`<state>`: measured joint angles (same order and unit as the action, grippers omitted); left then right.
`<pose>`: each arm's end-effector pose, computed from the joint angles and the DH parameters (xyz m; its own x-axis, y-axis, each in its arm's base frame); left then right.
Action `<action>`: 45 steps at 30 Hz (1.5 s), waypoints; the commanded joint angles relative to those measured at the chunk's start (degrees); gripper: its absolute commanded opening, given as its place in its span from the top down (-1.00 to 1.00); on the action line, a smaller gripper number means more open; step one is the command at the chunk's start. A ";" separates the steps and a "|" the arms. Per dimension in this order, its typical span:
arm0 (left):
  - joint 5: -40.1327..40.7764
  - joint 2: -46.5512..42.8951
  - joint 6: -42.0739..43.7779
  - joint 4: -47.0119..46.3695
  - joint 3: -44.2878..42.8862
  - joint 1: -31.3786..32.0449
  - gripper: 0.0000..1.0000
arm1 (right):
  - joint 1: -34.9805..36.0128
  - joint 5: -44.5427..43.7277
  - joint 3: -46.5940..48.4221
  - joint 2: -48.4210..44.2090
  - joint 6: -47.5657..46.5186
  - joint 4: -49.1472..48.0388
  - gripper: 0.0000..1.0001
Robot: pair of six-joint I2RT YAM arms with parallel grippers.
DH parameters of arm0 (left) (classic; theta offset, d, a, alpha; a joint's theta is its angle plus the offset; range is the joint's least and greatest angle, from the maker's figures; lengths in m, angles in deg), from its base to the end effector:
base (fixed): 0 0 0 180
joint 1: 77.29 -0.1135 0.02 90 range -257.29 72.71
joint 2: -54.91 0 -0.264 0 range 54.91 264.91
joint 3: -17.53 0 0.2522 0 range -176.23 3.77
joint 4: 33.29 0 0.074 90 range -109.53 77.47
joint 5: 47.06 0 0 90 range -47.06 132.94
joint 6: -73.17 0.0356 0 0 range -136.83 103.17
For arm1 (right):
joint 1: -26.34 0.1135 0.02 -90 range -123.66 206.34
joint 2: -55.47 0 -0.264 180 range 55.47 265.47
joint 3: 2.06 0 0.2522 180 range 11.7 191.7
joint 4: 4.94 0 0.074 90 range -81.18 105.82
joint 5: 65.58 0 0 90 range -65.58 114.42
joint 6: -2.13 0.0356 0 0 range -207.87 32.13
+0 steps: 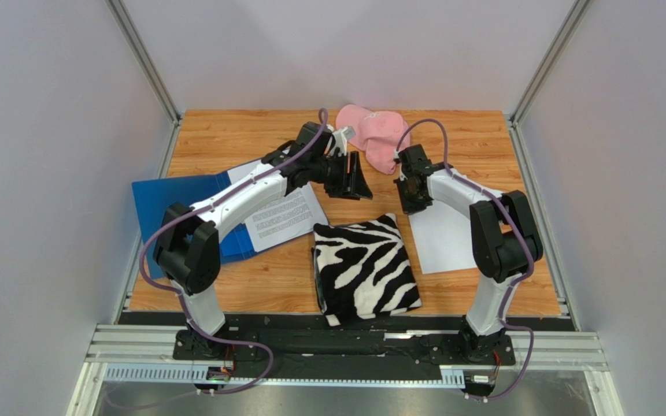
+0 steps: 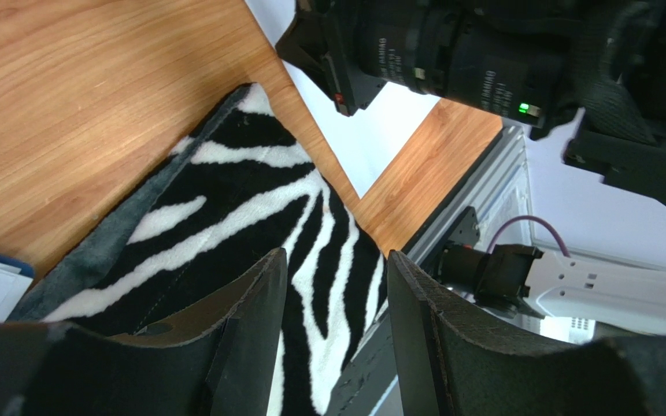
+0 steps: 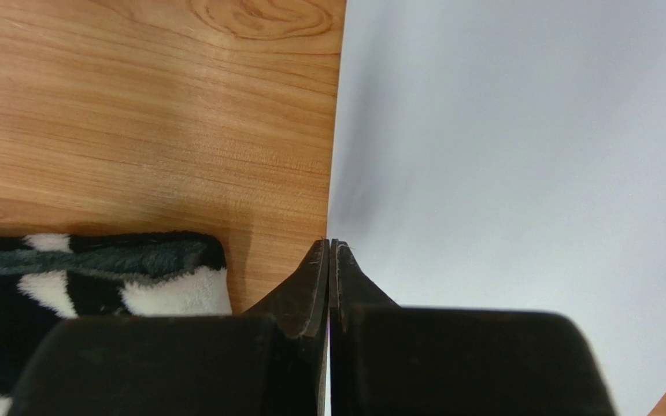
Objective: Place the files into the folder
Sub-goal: Pick up the file from the center of the board.
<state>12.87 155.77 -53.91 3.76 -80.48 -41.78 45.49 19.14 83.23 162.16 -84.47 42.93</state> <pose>0.3169 -0.2480 0.2930 -0.9083 0.0071 -0.4183 0.3358 0.6085 -0.7190 0.3500 0.1181 0.1720 -0.8995 -0.2498 -0.3584 -0.2430 0.9679 -0.0649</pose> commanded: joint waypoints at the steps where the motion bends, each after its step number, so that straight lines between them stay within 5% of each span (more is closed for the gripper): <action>1: -3.07 1.35 -2.65 -3.33 -4.34 0.00 -0.11 | -2.36 -0.96 0.02 -7.54 5.28 -0.18 1.00; 3: -3.51 3.72 -2.12 -2.55 -6.70 0.26 -0.10 | -5.70 1.57 -3.47 -12.27 10.91 -0.97 0.97; 4: -4.47 4.69 -2.03 -2.37 -7.59 1.05 -0.10 | -6.93 2.37 -4.89 -13.95 13.45 -0.97 0.80; 5: -4.65 6.52 -1.68 -2.89 -8.29 1.75 -0.10 | -9.55 2.64 -6.30 -15.97 17.39 -0.97 0.58; 6: -4.48 7.50 -0.98 -2.81 -10.22 2.72 -0.10 | -10.97 2.29 -8.31 -19.91 19.69 -0.45 0.07; 9: -1.59 12.33 3.32 -0.62 -16.35 7.55 0.00 | -18.52 2.38 -17.45 -27.57 25.58 -0.97 -0.41; 13: 2.89 20.06 9.56 4.82 -26.39 13.61 0.20 | -32.13 1.69 -27.47 -39.43 28.76 -0.36 -0.57; 17: 7.47 26.56 11.94 5.27 -33.68 16.87 0.44 | -35.94 -2.01 -32.14 -44.99 31.22 0.35 -0.73; 18: 9.56 27.45 13.07 5.28 -34.75 17.31 0.50 | -36.38 -3.23 -32.76 -45.60 32.45 0.61 -1.00; 26: 13.80 39.14 13.35 8.70 -47.65 19.07 1.00 | -39.02 -9.22 -34.61 -49.30 37.64 0.96 -1.00; 38: 18.46 48.64 5.35 3.96 -53.57 21.18 0.99 | -39.46 -2.72 -40.94 -46.93 35.37 -8.09 -0.98; 42: 24.78 46.89 4.74 5.19 -49.19 21.27 0.80 | -39.72 -1.84 -39.45 -48.24 32.64 -7.48 -0.97; 45: 27.25 45.22 4.03 5.62 -45.22 21.45 0.34 | -39.64 -0.71 -38.57 -50.53 33.07 -7.13 -0.97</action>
<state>34.75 204.71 -48.40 9.42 -128.87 -20.65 6.17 17.00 42.09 114.82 -50.15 38.32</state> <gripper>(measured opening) 0.220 0.989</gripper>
